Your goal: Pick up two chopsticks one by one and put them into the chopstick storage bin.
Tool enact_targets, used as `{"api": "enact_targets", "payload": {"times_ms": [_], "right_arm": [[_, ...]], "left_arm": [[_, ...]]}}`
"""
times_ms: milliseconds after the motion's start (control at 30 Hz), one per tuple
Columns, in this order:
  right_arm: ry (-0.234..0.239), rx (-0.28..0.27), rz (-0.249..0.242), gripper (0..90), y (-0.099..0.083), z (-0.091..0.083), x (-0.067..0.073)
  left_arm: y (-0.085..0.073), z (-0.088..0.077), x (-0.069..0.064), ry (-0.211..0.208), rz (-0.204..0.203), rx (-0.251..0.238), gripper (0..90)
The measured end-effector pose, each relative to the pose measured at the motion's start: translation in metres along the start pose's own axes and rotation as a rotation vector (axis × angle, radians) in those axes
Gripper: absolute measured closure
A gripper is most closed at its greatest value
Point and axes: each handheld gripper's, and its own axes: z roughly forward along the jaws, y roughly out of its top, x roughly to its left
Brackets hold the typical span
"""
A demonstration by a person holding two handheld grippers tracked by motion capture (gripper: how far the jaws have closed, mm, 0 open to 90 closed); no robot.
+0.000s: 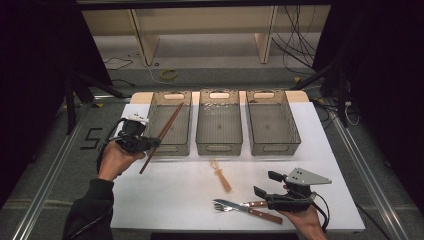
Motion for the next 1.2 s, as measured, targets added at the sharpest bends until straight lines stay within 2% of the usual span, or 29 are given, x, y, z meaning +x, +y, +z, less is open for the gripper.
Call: {"api": "enact_targets", "payload": {"times_ms": [400, 633, 800, 1000, 1200], "right_arm": [[0.003, 0.000, 0.001, 25.1, 0.000, 0.000, 0.000], [0.005, 0.000, 0.001, 25.1, 0.000, 0.000, 0.000], [0.007, -0.001, 0.004, 25.1, 0.000, 0.000, -0.001], [0.010, 0.000, 0.003, 25.1, 0.000, 0.000, -0.001], [0.010, -0.001, 0.004, 25.0, -0.001, 0.001, -0.002]], "left_arm": [[0.030, 0.000, 0.016, 0.034, -0.002, -0.059, 83.9], [0.048, 0.009, 0.028, 0.059, -0.011, -0.046, 83.9], [0.061, 0.014, 0.036, 0.098, -0.017, -0.051, 83.9], [0.069, 0.020, 0.046, 0.123, -0.032, -0.049, 83.9], [0.070, 0.031, 0.056, 0.137, -0.057, -0.043, 83.9]]}}
